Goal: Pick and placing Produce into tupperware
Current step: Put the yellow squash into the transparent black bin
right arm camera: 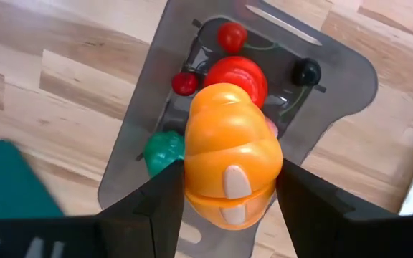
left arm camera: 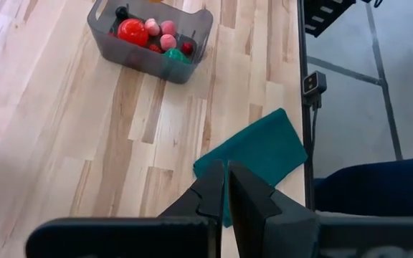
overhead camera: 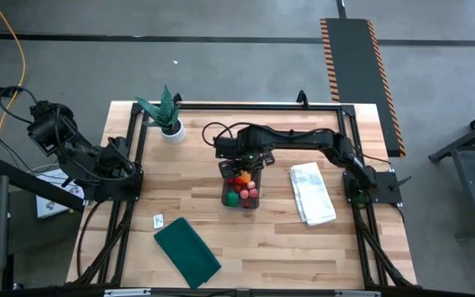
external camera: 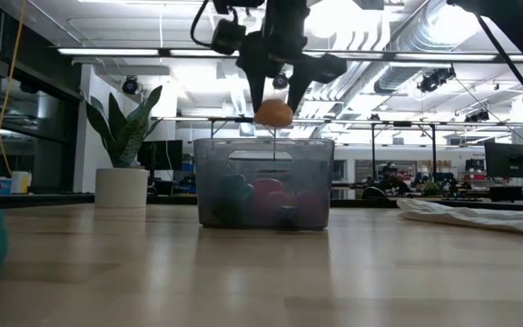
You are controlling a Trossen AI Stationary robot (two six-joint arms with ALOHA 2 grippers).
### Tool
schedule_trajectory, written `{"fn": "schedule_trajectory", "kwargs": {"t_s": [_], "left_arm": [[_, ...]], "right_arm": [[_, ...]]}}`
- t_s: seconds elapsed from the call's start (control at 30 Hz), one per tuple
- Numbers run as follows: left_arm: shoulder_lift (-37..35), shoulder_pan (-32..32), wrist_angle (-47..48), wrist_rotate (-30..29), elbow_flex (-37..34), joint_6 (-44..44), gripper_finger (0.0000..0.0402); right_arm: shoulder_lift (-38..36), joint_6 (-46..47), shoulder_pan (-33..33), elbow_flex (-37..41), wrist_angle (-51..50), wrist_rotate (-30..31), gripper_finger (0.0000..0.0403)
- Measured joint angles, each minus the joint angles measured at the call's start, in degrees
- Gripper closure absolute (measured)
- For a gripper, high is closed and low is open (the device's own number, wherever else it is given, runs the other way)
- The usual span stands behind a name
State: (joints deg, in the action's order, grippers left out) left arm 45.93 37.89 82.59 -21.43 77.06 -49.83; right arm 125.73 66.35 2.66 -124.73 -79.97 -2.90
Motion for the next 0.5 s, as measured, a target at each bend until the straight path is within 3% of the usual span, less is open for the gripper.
{"fn": "schedule_trajectory", "kwargs": {"t_s": [0.5], "left_arm": [[0.1, 0.0, 0.0, 0.0, 0.0, -1.5, 0.0392]], "right_arm": [[2.9, -2.4, -0.5, 0.0, 0.8, 2.5, 0.0217]]}}
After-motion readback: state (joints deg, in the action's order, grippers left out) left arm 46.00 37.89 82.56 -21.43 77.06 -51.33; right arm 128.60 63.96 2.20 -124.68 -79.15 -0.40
